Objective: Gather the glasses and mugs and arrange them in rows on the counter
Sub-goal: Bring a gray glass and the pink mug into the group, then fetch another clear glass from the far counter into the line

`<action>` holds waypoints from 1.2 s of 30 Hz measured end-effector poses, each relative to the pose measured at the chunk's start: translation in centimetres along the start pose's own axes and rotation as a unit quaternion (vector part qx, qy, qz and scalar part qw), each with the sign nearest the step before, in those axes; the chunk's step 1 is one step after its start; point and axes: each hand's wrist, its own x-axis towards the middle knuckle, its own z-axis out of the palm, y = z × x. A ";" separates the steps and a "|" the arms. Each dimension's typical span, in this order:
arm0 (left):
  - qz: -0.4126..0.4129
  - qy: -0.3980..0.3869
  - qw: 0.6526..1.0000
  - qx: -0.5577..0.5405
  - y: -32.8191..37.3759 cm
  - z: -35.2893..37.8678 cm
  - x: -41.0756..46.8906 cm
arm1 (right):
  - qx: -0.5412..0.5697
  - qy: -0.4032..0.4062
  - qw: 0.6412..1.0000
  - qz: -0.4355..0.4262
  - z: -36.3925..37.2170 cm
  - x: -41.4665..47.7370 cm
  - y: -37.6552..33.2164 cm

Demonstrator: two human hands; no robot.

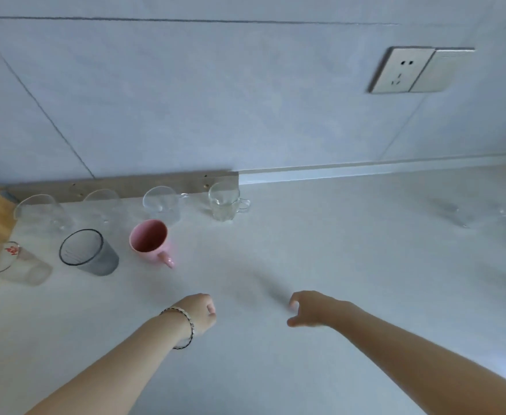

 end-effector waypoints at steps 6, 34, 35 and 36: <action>0.060 -0.024 0.997 0.045 14.8 3.5 2.2 | 0.118 0.061 0.989 0.069 -0.6 -4.5 15.9; 0.044 -0.019 0.998 0.039 40.8 11.3 5.4 | 0.155 0.270 0.919 0.242 -7.8 -10.5 51.7; 0.038 -0.019 0.999 0.032 40.3 11.3 5.3 | 0.146 0.265 0.925 0.232 -7.9 -10.5 51.1; 0.030 -0.017 0.999 0.025 39.6 11.3 5.2 | 0.134 0.259 0.931 0.219 -8.1 -10.4 50.2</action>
